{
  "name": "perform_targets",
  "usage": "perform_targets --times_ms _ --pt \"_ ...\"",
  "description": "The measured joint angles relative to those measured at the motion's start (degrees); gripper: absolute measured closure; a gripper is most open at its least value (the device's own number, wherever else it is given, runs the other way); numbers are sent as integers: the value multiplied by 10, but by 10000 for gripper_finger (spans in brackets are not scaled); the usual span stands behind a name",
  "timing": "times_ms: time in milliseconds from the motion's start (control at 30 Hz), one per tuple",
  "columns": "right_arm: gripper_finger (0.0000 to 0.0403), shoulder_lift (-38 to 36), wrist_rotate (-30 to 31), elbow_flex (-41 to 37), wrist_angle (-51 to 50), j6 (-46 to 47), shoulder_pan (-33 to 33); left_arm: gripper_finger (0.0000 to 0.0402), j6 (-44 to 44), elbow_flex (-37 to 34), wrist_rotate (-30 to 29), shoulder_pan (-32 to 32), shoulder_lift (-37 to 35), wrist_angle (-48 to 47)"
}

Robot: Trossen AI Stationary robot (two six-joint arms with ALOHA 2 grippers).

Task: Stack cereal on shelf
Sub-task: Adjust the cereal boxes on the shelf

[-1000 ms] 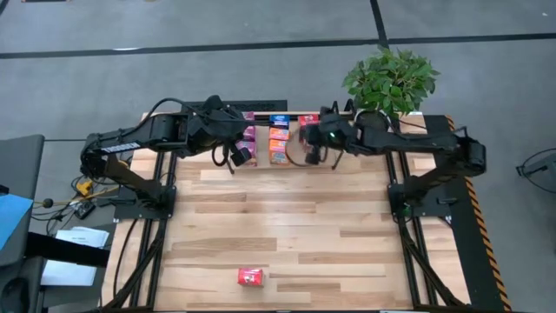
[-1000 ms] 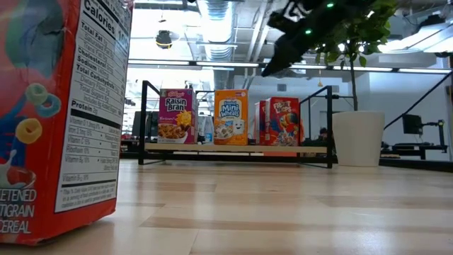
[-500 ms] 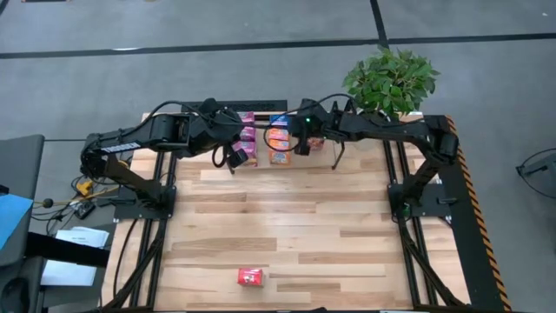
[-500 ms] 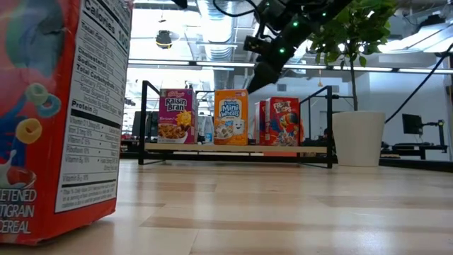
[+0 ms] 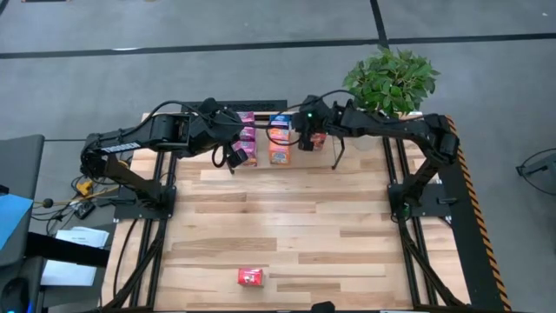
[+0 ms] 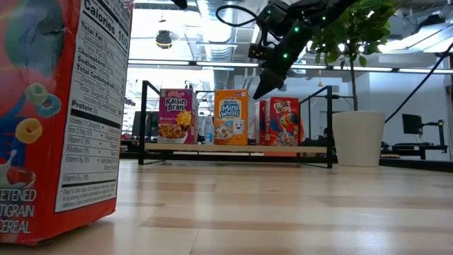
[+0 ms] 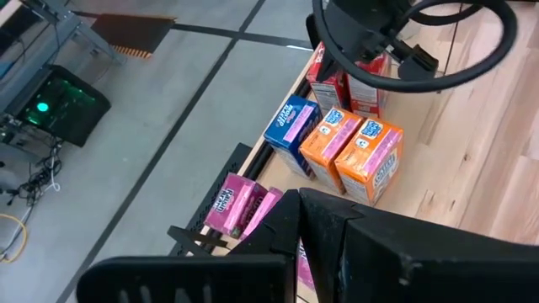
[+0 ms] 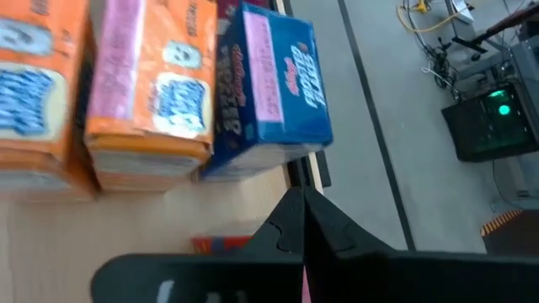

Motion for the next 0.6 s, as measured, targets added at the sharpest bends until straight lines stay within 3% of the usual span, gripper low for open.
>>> perform_targets --times_ms 233,600 --pt "372 0 1 0 -2 -1 -2 402 0 0 -1 0 0 0" --pt "385 -1 2 0 -32 -4 -21 402 -11 0 0 0 0 0"
